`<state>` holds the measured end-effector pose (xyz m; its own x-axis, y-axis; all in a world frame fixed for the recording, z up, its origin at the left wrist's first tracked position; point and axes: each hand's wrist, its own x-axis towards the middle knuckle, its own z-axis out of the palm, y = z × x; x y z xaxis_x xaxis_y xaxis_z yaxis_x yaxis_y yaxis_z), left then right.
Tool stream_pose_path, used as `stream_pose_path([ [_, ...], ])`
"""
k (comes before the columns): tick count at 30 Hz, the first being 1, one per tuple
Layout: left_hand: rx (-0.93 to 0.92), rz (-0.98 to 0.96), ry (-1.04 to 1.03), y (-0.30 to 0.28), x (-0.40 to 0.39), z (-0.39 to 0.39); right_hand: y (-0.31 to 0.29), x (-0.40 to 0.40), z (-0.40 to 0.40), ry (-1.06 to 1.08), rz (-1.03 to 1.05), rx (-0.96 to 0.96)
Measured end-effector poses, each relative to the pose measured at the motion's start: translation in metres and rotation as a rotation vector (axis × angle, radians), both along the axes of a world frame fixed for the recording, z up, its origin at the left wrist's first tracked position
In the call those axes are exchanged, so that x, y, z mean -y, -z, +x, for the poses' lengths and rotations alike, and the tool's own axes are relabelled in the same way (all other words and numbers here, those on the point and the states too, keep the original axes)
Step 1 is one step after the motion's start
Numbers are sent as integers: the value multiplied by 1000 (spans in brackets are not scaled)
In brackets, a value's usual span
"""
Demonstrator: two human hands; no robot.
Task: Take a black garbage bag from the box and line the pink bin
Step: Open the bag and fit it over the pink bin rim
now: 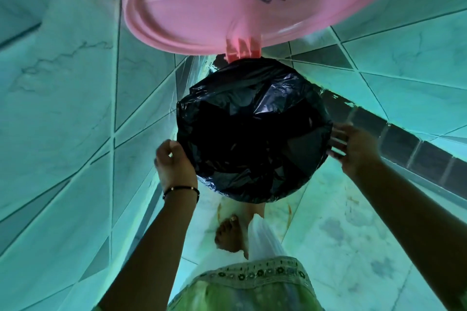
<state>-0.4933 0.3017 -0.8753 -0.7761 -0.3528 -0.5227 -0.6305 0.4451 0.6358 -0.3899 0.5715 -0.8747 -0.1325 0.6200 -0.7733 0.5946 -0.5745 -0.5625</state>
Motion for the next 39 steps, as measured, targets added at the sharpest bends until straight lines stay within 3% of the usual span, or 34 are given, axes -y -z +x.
stream_pose_path([
  [2,-102,-22,33,-21,-7,-14,-21,-2,-9,-77,258,-88],
  [4,-237,149,69,-49,-17,-30,-54,1,-27,-181,467,-272],
  [6,-300,330,89,-70,-28,-43,-85,5,-50,-257,541,-382],
  [13,-169,624,-13,-127,-57,-62,-147,5,-94,-388,445,-375],
  [17,-34,723,-141,-150,-51,-68,-176,0,-97,-330,305,-285],
  [20,53,674,-144,-162,-44,-69,-189,-3,-92,-296,235,-244],
  [26,67,419,72,-159,-16,-48,-183,0,-57,-327,214,-223],
  [35,310,223,253,-104,8,12,-124,22,8,-466,58,-61],
  [39,377,90,365,-80,1,23,-92,38,17,-576,118,86],
])
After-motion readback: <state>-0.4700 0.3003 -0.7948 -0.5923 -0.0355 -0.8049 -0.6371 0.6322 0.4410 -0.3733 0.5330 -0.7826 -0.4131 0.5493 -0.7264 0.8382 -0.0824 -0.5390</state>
